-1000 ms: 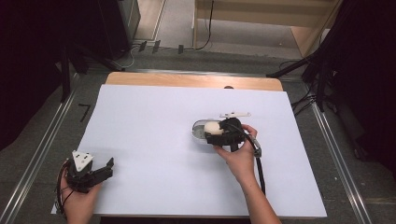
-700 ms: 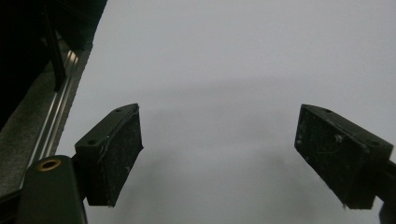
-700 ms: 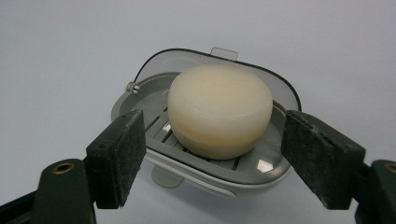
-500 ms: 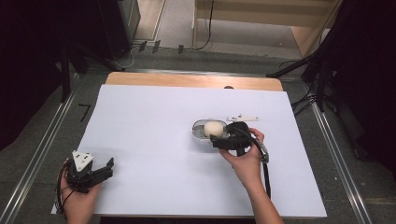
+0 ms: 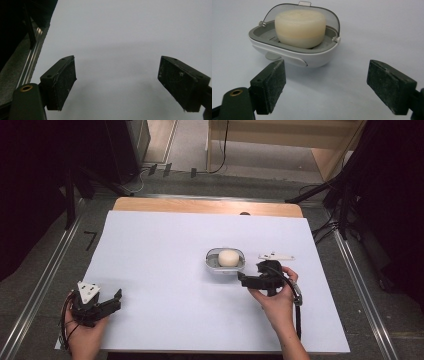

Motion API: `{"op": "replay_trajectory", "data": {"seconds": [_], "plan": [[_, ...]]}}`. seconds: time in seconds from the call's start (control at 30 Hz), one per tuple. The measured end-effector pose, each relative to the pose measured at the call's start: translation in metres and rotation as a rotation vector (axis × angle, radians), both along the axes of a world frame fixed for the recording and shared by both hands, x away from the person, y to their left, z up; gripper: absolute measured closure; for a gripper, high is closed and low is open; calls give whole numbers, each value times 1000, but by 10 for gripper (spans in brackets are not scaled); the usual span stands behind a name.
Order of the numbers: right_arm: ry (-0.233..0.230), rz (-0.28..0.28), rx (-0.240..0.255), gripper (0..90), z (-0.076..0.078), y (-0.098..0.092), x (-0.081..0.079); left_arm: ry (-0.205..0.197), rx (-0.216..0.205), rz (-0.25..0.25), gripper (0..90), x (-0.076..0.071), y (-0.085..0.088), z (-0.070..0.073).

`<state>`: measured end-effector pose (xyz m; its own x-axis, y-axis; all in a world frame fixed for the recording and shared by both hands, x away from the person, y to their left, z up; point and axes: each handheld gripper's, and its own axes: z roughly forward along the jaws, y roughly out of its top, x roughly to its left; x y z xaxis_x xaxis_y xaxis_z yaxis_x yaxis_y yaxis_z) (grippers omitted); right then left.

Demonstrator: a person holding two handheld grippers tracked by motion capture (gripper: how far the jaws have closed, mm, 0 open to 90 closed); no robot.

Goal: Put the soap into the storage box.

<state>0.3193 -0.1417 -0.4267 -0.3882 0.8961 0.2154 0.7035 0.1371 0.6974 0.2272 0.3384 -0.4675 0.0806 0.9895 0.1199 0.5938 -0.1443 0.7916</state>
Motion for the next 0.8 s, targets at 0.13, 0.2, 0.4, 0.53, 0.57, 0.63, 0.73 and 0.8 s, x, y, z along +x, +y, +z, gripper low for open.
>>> {"op": "replay_trajectory", "data": {"seconds": [0.13,0.2,0.4,0.53,0.57,0.63,0.73,0.8], "plan": [[-22,2,-6,141,-4,-10,-7,-4,-8,2,160,0,1,0],[-26,-9,-25,138,-7,-14,-10,-6,-10,2,160,0,1,0],[-45,-35,-19,133,-14,-33,-20,-7,-9,2,160,-1,1,0],[-39,-53,-16,131,-20,-46,-25,-9,-10,2,160,-1,1,0],[-44,-56,-18,130,-22,-50,-27,-8,-9,3,160,-1,1,0],[-46,-61,-16,127,-25,-57,-29,-9,-7,5,160,-1,1,0],[-41,-74,-12,121,-29,-68,-32,-10,-7,5,160,-1,1,0],[-42,-82,-12,120,-30,-75,-34,-11,-6,5,160,-1,1,0]]}}
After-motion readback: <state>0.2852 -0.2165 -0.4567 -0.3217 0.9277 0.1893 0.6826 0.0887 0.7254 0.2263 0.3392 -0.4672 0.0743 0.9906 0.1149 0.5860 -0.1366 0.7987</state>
